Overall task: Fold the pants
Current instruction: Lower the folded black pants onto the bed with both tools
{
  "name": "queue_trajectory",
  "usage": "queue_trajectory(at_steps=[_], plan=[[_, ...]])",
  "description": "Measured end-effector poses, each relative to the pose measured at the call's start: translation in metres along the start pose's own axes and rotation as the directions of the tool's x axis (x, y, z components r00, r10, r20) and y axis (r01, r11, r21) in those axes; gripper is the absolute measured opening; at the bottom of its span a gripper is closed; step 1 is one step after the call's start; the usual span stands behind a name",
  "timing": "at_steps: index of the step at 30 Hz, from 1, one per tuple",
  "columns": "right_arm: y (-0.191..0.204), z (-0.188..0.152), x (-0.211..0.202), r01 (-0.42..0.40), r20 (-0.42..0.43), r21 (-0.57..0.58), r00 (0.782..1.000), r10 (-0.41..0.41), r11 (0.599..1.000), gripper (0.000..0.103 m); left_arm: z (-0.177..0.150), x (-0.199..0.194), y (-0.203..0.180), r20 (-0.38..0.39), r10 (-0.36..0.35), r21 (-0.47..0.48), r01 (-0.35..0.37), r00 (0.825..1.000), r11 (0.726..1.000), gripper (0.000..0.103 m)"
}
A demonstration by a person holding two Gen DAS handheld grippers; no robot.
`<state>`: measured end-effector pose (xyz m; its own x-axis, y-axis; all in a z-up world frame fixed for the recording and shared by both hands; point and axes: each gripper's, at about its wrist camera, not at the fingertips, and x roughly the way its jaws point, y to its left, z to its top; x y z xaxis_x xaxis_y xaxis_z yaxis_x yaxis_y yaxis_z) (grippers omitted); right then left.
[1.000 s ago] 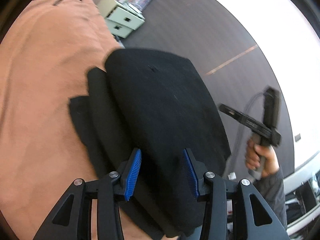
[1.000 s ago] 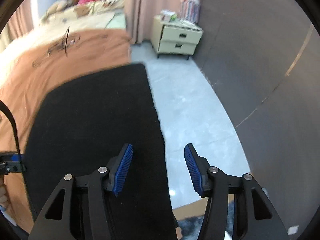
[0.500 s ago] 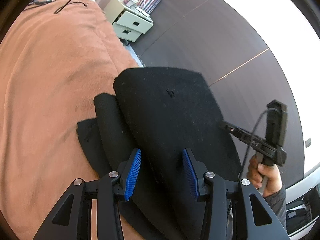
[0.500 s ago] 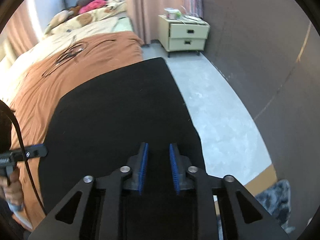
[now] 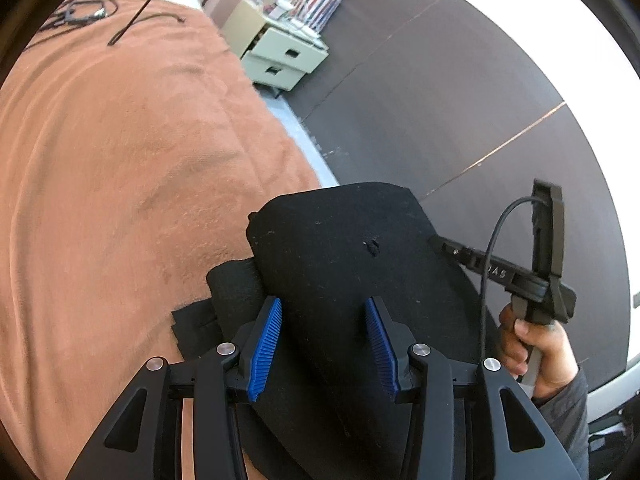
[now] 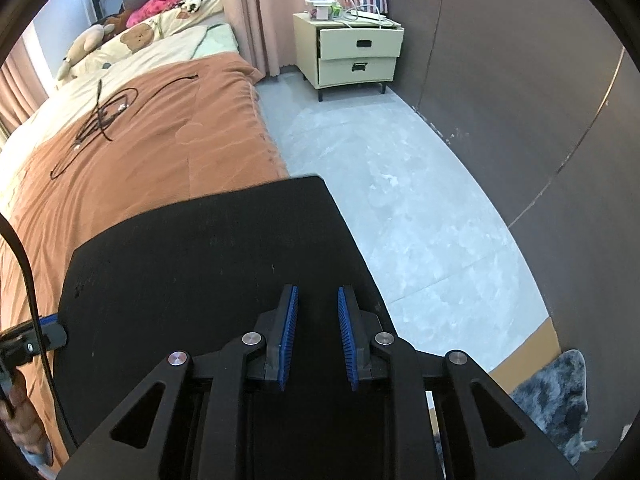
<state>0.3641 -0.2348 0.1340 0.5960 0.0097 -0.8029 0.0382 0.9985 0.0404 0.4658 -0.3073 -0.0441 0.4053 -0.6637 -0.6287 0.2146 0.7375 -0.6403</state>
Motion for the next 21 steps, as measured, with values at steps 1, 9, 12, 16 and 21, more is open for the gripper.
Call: queue_trajectory(at_steps=[1,9,12,16,21], plan=[[0.001,0.004,0.005,0.001,-0.007,0.003,1.000,-0.001,1.000,0.018,-0.003,0.001,0.002,-0.006,0.000,-0.015,0.000,1.000,1.000,0.047],[0.019,0.033,0.043,0.044,-0.060,-0.026,0.997,-0.046,0.999,0.018,-0.019,-0.019,-0.006,-0.010,-0.001,-0.021,0.001,1.000,1.000,0.047],[0.019,0.034,0.032,0.039,-0.037,-0.029,0.999,-0.040,0.999,0.018,-0.028,-0.028,-0.016,-0.019,0.000,-0.001,0.000,1.000,1.000,0.048],[0.012,0.013,0.008,0.038,-0.016,-0.051,0.999,-0.038,0.998,0.018,-0.041,-0.034,-0.026,-0.025,0.003,0.001,-0.003,1.000,1.000,0.048],[-0.002,-0.027,-0.022,0.047,0.004,-0.048,0.999,-0.046,0.998,0.018,-0.065,-0.049,-0.033,-0.054,-0.030,-0.003,0.030,0.998,1.000,0.049]])
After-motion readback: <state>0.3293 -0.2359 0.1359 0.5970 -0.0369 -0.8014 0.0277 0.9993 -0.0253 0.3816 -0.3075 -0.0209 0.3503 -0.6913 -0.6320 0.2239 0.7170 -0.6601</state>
